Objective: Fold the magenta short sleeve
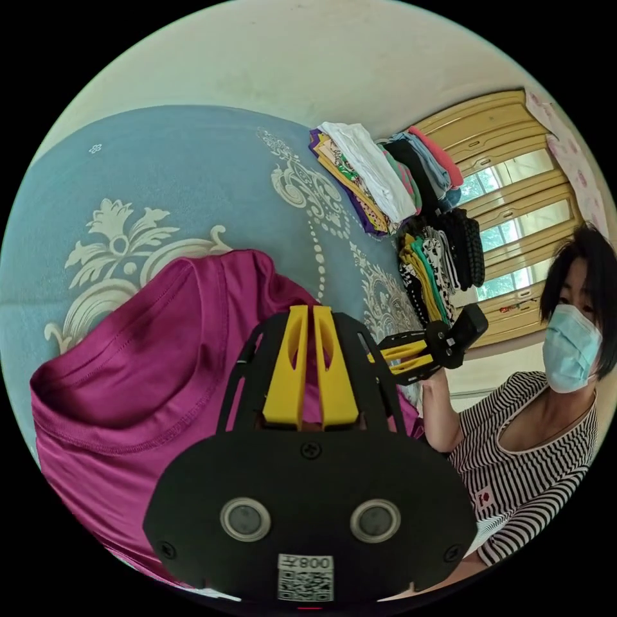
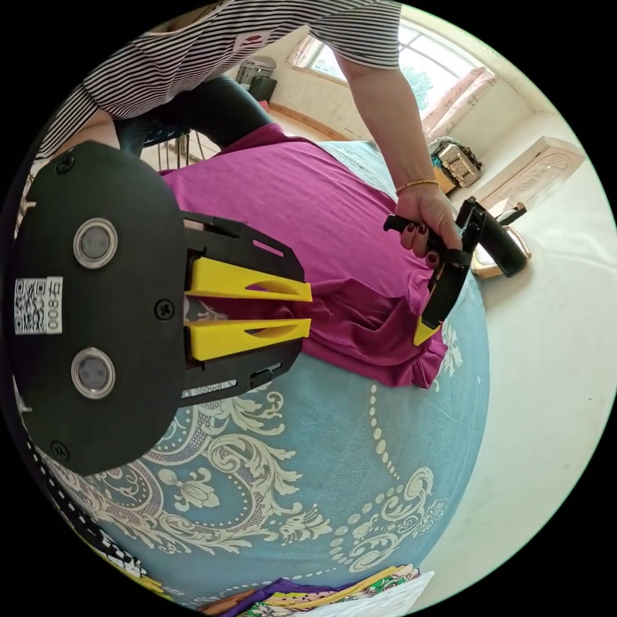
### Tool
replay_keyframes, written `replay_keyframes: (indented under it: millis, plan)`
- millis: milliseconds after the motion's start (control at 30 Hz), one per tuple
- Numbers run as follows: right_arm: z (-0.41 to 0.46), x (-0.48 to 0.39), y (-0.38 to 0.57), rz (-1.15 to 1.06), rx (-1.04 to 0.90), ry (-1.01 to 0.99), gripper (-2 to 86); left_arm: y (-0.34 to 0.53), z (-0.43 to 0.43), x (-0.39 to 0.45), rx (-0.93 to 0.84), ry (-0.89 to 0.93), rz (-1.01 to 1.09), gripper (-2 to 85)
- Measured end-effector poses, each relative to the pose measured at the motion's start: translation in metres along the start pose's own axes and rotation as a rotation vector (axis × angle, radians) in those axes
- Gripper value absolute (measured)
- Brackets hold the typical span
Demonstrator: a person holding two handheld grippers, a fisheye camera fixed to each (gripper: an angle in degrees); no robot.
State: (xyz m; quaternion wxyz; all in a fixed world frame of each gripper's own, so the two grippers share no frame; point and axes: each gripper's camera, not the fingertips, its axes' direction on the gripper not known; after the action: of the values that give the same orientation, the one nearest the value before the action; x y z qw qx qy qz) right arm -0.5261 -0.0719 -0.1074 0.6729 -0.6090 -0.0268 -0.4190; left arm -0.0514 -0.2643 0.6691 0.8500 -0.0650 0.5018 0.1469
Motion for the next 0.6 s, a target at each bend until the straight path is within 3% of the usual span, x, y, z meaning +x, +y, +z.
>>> replay_keyframes:
  millis: [167, 467, 600]
  plan:
    - [-0.015, 0.008, 0.003, 0.040, 0.061, 0.005, 5.8, -0.019, 0.010, -0.009, 0.039, 0.081, 0.057, 1.6]
    - [-0.009, -0.002, -0.007, 0.046, 0.015, 0.110, 0.8, -0.017, 0.029, -0.051, 0.062, 0.141, -0.030, 1.4]
    - [-0.029, -0.009, 0.001, 0.012, 0.093, 0.146, 0.2, -0.020, 0.033, -0.060, 0.090, 0.165, -0.055, 1.5]
